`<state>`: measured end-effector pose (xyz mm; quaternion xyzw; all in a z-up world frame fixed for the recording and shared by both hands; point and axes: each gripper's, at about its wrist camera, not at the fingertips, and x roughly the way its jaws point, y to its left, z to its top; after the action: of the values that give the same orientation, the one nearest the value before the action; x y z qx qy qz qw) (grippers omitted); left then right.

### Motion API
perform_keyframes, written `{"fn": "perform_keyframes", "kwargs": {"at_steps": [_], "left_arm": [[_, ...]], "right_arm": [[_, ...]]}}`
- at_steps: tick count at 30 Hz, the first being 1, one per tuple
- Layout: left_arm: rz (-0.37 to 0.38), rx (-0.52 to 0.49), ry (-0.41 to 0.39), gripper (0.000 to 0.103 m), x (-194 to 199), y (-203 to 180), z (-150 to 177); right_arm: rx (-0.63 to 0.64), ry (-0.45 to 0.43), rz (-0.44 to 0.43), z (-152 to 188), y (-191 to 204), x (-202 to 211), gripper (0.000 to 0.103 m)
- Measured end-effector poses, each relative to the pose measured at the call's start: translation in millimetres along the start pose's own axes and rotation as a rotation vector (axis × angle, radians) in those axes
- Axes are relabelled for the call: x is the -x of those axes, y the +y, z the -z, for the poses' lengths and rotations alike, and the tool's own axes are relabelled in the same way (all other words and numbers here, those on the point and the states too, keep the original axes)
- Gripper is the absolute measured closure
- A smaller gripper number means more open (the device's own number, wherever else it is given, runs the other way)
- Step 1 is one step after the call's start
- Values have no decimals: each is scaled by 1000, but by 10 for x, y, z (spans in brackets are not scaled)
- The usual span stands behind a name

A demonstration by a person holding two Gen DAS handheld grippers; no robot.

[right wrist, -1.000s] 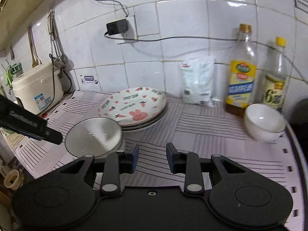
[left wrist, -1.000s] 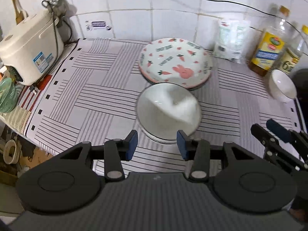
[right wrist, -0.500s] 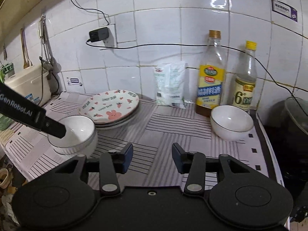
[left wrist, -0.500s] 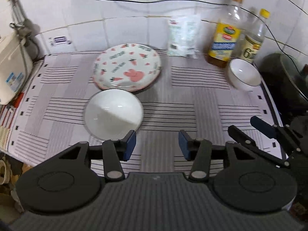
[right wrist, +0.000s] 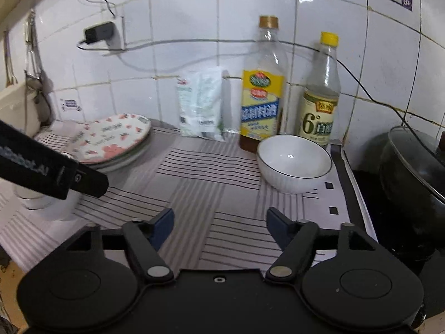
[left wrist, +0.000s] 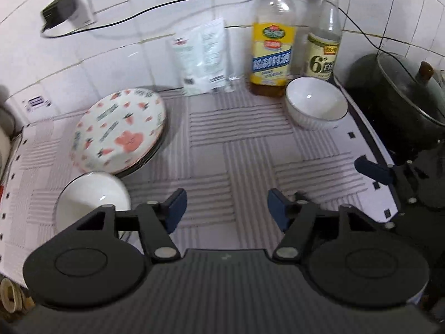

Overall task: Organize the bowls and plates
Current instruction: 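Move both grippers to the last white bowl near the bottles, then close the left gripper on the white bowl rim and lift it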

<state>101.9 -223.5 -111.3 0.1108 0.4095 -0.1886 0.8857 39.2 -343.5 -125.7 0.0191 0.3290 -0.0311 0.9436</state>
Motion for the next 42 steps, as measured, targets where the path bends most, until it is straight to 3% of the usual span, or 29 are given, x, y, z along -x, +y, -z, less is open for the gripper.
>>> {"fn": "perform_keyframes", "kwargs": {"at_steps": [1,11,17,34,40,42], "left_arm": [[4,0,-3,35,-60,-32,-35],[50,2,73,26,-746,-278,-387],[67,-9,71,20,-945,-347,-521],[187,56,43,20,-1514,-695,-898],[231,125,68,25,-1778,-713,-999],[246,121,77,37,-1851,-733,-1020]], "right_arm": [[4,4,1,5,-35,-61,11],[-55,27,39,20,-454,-719,5],[-89,39,25,27,-618,-1017,4],[-113,17,75,-91,-887,-1301,4],[-84,5,101,-158,-919,-1342,4],[-57,2,111,-176,-882,-1348,4]]}}
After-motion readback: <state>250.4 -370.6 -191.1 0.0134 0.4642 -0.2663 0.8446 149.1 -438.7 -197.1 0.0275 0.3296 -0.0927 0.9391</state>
